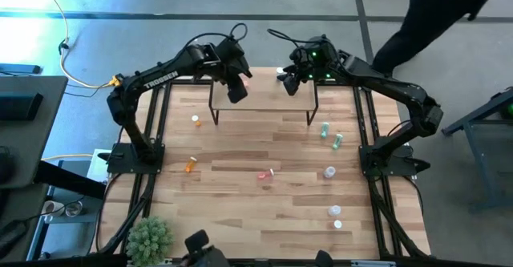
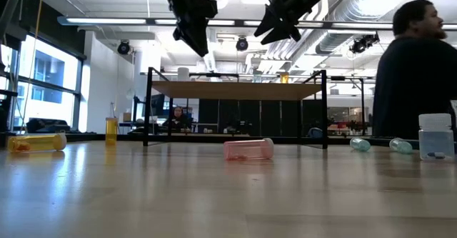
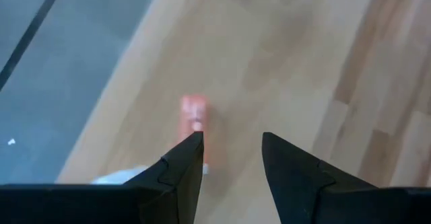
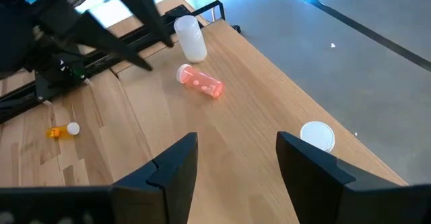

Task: Pick and place medicine bottles onto shelf by color
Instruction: Put the top pink pill bottle on the shelf

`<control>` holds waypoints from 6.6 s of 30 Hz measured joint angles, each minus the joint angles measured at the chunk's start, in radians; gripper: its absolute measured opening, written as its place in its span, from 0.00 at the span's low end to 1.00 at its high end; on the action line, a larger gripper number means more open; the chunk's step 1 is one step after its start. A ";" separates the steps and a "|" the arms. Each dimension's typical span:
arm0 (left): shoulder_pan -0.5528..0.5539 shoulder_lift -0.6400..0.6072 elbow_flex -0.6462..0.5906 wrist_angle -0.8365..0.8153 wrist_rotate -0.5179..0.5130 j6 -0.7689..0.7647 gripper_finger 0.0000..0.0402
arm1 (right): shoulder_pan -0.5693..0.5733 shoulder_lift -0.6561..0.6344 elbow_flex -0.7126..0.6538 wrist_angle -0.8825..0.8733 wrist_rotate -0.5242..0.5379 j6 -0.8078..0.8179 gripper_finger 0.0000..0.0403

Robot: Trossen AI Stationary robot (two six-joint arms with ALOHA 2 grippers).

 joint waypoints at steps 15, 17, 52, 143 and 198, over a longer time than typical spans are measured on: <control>0.035 0.025 0.001 0.103 -0.005 0.017 0.53 | 0.000 0.000 0.000 -0.002 0.000 0.000 0.48; 0.035 0.033 0.001 0.104 -0.005 0.015 0.52 | 0.000 0.000 0.000 -0.002 0.000 0.000 0.48; 0.034 0.171 0.000 -0.020 -0.060 0.043 0.46 | 0.000 0.000 0.000 -0.001 0.000 0.000 0.48; -0.682 0.160 0.271 0.078 -0.719 0.861 0.23 | 0.106 -0.013 0.047 -0.238 -0.842 0.421 0.48; -0.699 0.161 0.271 0.149 -0.840 0.759 0.48 | 0.150 -0.013 0.045 -0.238 -0.834 0.520 0.21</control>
